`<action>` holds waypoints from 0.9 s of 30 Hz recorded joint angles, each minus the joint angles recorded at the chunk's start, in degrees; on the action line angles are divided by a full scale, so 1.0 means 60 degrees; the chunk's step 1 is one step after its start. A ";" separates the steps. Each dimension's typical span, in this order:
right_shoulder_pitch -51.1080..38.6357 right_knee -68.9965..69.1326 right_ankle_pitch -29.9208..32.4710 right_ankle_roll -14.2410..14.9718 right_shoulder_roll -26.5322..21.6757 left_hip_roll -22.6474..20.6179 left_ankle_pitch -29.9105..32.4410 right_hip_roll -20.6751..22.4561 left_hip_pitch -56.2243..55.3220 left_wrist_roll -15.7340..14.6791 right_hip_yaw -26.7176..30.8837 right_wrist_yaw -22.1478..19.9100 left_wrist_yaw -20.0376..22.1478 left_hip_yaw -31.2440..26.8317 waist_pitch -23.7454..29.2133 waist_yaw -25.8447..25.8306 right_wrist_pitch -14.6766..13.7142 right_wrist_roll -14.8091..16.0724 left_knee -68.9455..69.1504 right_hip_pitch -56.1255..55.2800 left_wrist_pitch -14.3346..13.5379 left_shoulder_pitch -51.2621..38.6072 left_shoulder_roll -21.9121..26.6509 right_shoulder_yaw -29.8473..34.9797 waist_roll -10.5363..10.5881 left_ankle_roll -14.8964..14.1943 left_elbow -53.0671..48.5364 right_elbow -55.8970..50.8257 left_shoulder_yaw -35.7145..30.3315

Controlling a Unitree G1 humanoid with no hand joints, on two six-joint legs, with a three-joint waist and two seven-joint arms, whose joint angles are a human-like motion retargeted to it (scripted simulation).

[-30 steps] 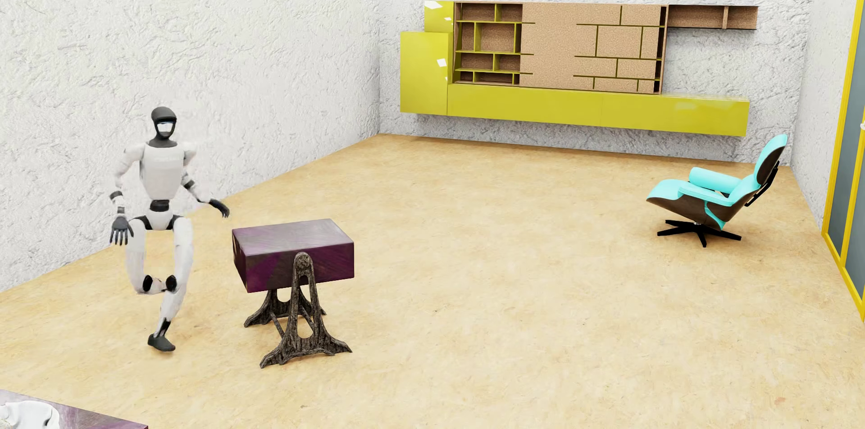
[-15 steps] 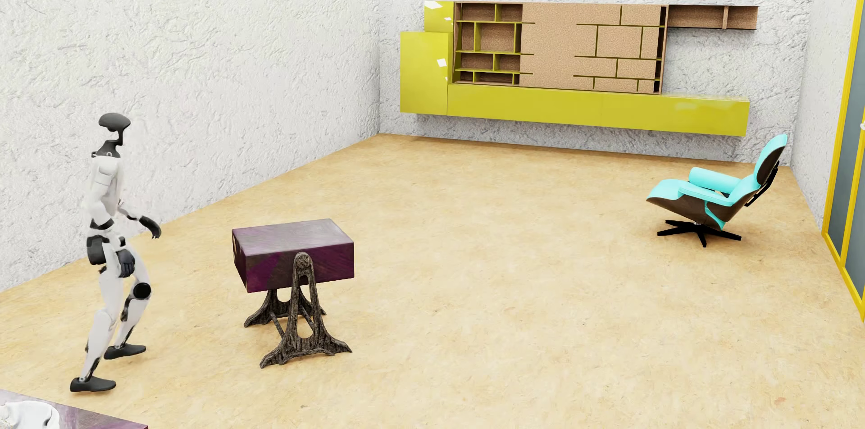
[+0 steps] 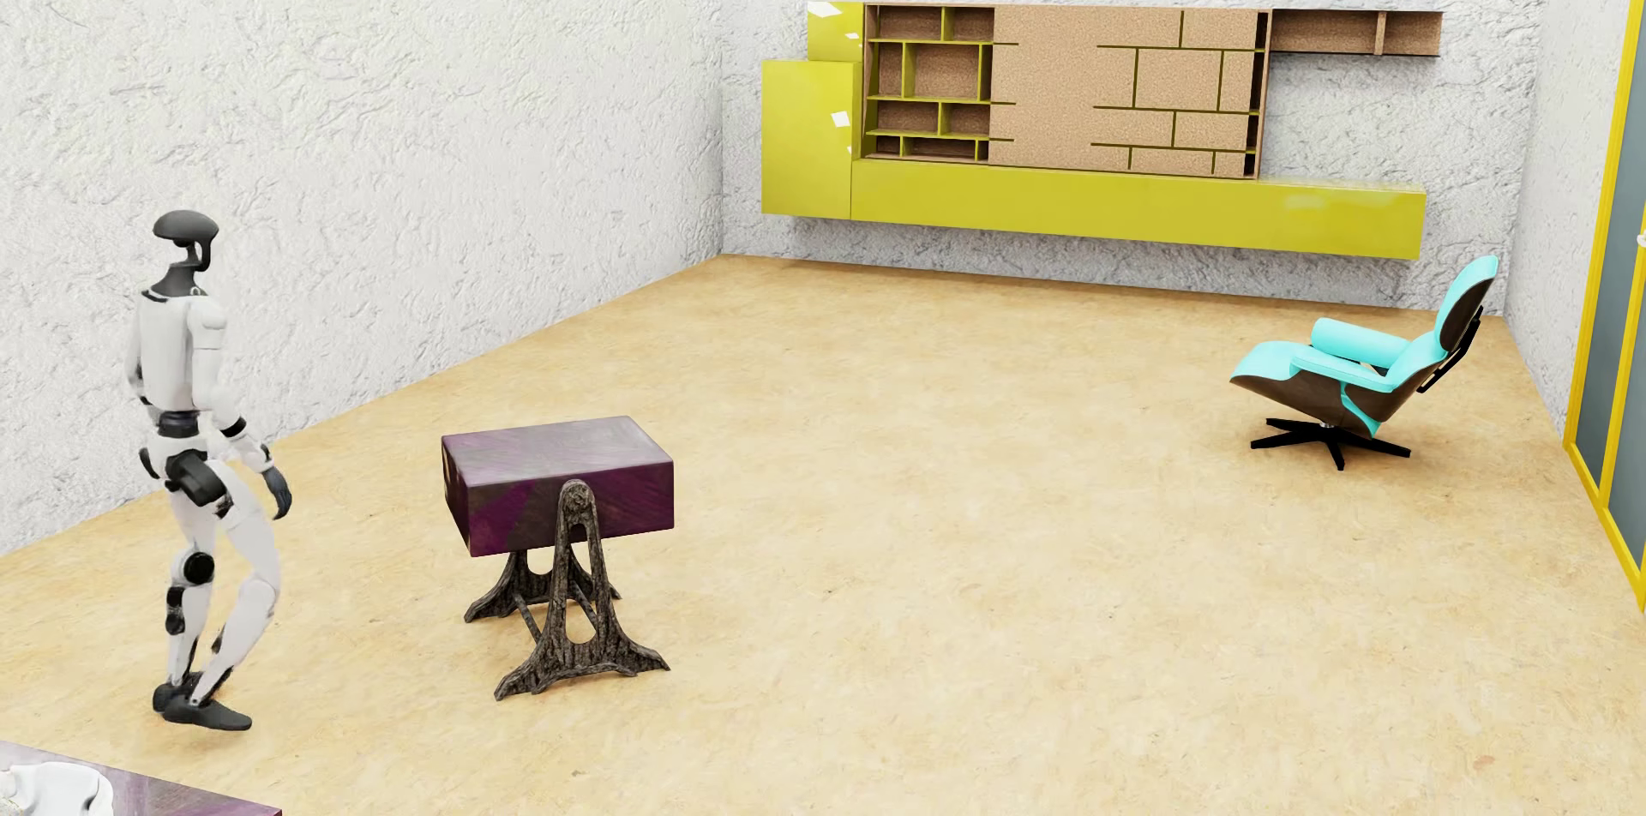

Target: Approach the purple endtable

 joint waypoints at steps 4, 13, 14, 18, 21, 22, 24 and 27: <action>-0.0135 -0.3681 -0.0392 -0.0320 0.1234 0.0186 0.0368 0.1150 0.0195 -0.0063 -0.0092 -0.1435 -0.1042 -0.0294 -0.0168 0.0081 -0.0458 0.0594 -0.0586 0.1070 0.0401 0.0471 -0.0053 -0.0343 -0.0171 -0.0261 -0.0401 -0.0432 0.0579; -0.1814 -0.5420 -0.0078 -0.0823 0.0978 0.1515 0.0240 0.2745 0.0034 0.0346 -0.0305 -0.0192 -0.0937 -0.0233 -0.0242 0.0299 -0.0155 0.0026 -0.0032 0.1906 0.0573 0.0143 -0.0950 0.2387 0.0145 -0.0768 -0.0313 0.0396 0.2337; -0.1706 -0.5434 -0.0113 -0.0873 0.0877 0.1568 0.0266 0.2801 0.0033 0.0628 -0.0393 -0.0254 -0.1230 -0.0315 -0.0246 0.0264 0.0014 0.0210 -0.0021 0.1970 0.0482 0.0012 -0.0903 0.2269 0.0164 -0.0823 -0.0271 0.0466 0.2065; -0.0964 -0.5430 -0.0237 -0.1013 0.0533 0.1664 0.0297 0.2917 0.0018 0.1251 -0.0676 -0.0704 -0.1594 -0.0593 -0.0264 0.0108 0.0382 0.0982 -0.0005 0.2096 0.0295 -0.0438 -0.0748 0.1743 0.0222 -0.0982 -0.0546 0.0765 0.1506; -0.0697 -0.5404 -0.0318 -0.1091 0.0313 0.1741 0.0322 0.2991 0.0061 0.0887 -0.0684 -0.0322 -0.1271 -0.0585 -0.0281 0.0035 0.0737 0.1162 -0.0057 0.2087 0.0187 -0.0454 -0.0748 0.1989 0.0260 -0.1082 -0.0780 0.1486 0.1739; -0.0604 -0.5401 -0.0339 -0.1125 0.0250 0.1770 0.0319 0.3022 0.0085 0.0862 -0.0661 -0.0175 -0.1255 -0.0559 -0.0290 0.0016 0.0791 0.1187 -0.0086 0.2081 0.0102 -0.0416 -0.0664 0.2113 0.0271 -0.1112 -0.0772 0.1678 0.1796; -0.0418 -0.5399 -0.0405 -0.1176 0.0281 0.1842 0.0231 0.3100 0.0121 0.0913 -0.0614 -0.0101 -0.1306 -0.0514 -0.0303 -0.0013 0.0894 0.1302 -0.0110 0.2074 0.0129 -0.0475 -0.0566 0.2207 0.0293 -0.1118 -0.0683 0.1841 0.1854; -0.0199 -0.5145 -0.0812 -0.1088 0.0296 0.1960 -0.0188 0.3194 0.0041 0.0928 -0.0379 -0.0096 -0.1487 -0.0442 -0.0299 -0.0035 0.0781 0.1522 0.0199 0.1948 0.0156 -0.0505 -0.0477 0.2240 0.0349 -0.0906 -0.0647 0.1714 0.1986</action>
